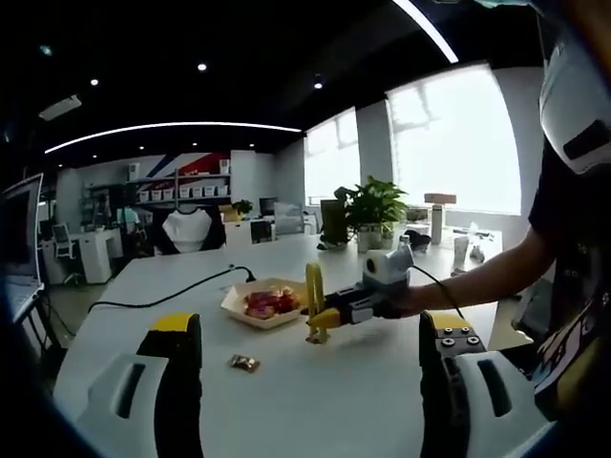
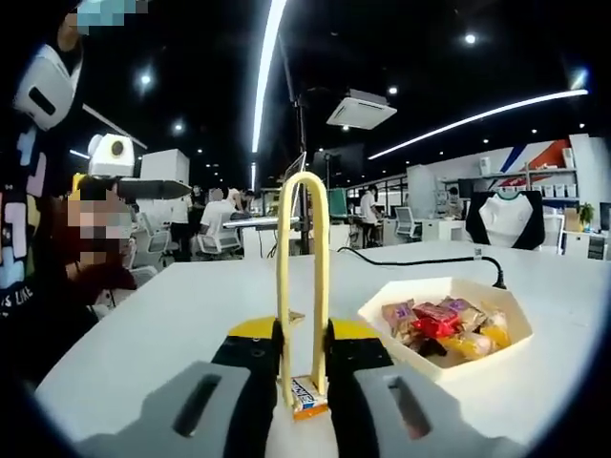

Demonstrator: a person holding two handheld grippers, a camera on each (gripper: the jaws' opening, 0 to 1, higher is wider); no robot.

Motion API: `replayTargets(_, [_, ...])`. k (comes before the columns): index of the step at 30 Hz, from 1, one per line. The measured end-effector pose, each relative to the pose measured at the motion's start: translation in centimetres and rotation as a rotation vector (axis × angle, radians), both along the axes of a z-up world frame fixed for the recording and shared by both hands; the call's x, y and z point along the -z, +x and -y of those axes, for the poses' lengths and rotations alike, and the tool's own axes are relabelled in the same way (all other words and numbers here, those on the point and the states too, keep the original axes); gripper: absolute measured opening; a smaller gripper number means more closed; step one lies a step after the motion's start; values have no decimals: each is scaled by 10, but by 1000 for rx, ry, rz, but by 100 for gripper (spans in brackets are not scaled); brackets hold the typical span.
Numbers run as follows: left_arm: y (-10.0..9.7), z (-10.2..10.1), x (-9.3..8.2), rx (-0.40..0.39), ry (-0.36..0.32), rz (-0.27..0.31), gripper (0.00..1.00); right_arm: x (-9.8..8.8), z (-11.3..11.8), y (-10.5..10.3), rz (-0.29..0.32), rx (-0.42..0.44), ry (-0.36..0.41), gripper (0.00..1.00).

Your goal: Place the target food into the container with the food tongs after gripping and lifting it, then release it inside without dropping or visibly crushing the food.

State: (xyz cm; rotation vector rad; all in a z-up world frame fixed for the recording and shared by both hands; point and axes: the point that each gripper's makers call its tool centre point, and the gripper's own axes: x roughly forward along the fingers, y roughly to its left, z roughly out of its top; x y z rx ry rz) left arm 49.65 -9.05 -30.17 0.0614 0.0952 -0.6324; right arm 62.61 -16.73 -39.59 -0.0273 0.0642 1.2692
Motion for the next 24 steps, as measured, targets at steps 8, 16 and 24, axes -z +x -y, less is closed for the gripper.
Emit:
replayTargets(8, [-1,-1,-4,10,-5,12,100,-43,6,22,42,60,82,13])
replayTargets(16, [-2,-4,-3,-1,-11,11,99,-73,13,58,73,102,99,13])
replayTargets(24, [-4,-8,0,-13,-15,3,99,-84,10,90,66,114,116,13])
